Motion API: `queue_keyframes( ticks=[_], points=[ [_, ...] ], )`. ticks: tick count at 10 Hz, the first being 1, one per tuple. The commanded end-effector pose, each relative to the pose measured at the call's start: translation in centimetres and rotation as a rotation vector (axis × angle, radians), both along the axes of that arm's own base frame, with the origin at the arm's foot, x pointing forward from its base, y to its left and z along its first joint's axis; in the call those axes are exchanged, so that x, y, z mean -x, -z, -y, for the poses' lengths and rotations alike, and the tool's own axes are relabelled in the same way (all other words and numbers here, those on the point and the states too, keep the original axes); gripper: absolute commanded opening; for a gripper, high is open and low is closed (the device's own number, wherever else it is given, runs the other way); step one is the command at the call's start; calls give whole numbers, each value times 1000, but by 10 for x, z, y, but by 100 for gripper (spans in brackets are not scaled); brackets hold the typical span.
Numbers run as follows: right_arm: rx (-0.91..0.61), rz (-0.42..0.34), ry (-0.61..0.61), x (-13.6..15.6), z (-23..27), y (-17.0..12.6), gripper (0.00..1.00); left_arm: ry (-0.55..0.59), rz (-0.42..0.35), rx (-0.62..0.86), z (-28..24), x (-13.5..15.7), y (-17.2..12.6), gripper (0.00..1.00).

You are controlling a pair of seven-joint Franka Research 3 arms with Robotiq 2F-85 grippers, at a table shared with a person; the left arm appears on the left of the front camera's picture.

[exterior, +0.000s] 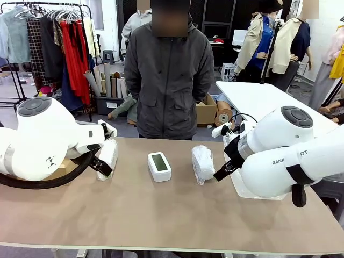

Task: Separate and place wrapped and unwrapped clocks.
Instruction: Pick up the Digital clock indicated by the person.

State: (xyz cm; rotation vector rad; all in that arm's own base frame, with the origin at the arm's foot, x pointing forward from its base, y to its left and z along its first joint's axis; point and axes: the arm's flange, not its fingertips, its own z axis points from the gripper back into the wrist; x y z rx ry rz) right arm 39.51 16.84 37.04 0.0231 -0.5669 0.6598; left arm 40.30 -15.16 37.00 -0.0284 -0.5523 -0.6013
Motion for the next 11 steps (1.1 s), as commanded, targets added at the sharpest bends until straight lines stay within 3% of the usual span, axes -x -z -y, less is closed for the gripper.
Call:
queue_keyframes(
  ticks=[1,7,8,11],
  points=[
    [-1,0,0,0,0,0,100,0,0,0,0,0,0,100],
    [0,0,0,0,0,0,100,0,0,0,0,0,0,100],
    [-22,-38,-44,0,-7,3,100,19,-9,-65,3,0,-7,100],
    [-96,-144,-150,0,-26,0,100,150,-107,9,-4,-1,-39,100]
  ],
)
